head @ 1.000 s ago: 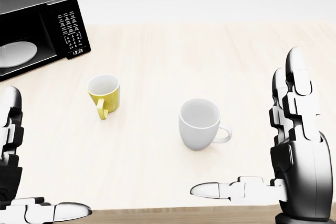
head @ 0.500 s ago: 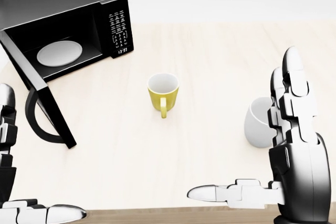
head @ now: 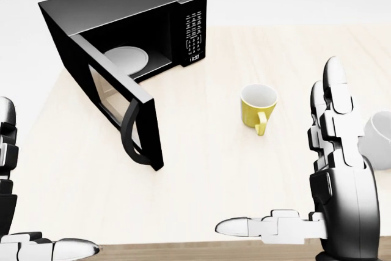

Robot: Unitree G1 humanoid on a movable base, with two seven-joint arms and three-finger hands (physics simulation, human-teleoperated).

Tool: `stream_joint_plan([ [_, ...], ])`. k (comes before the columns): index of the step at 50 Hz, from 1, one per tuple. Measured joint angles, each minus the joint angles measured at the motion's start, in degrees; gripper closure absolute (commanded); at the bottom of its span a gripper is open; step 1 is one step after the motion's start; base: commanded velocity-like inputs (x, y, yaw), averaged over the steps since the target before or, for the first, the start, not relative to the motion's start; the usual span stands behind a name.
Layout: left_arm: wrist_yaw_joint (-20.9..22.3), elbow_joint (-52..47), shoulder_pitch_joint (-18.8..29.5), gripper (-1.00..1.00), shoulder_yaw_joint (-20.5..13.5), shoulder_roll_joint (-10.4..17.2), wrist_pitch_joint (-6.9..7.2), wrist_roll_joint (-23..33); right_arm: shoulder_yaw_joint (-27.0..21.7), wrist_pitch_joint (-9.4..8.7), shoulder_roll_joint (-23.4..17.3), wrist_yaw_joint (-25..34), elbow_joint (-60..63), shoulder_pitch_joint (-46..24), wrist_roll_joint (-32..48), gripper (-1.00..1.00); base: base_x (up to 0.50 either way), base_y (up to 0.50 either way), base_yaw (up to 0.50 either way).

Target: Close the microwave.

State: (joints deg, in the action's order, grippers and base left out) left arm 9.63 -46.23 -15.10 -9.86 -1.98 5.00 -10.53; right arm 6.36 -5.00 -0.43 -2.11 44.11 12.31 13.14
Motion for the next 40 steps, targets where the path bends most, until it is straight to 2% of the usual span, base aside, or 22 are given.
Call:
stream_joint_plan([
  [40, -0.26, 0.86, 0.45, -1.0, 0.06, 0.14, 0.0, 0.37, 0.13, 0.0, -0.08, 0.2, -0.53, -0.14, 0.02, -1.0, 0.0, 0.5, 0.0],
])
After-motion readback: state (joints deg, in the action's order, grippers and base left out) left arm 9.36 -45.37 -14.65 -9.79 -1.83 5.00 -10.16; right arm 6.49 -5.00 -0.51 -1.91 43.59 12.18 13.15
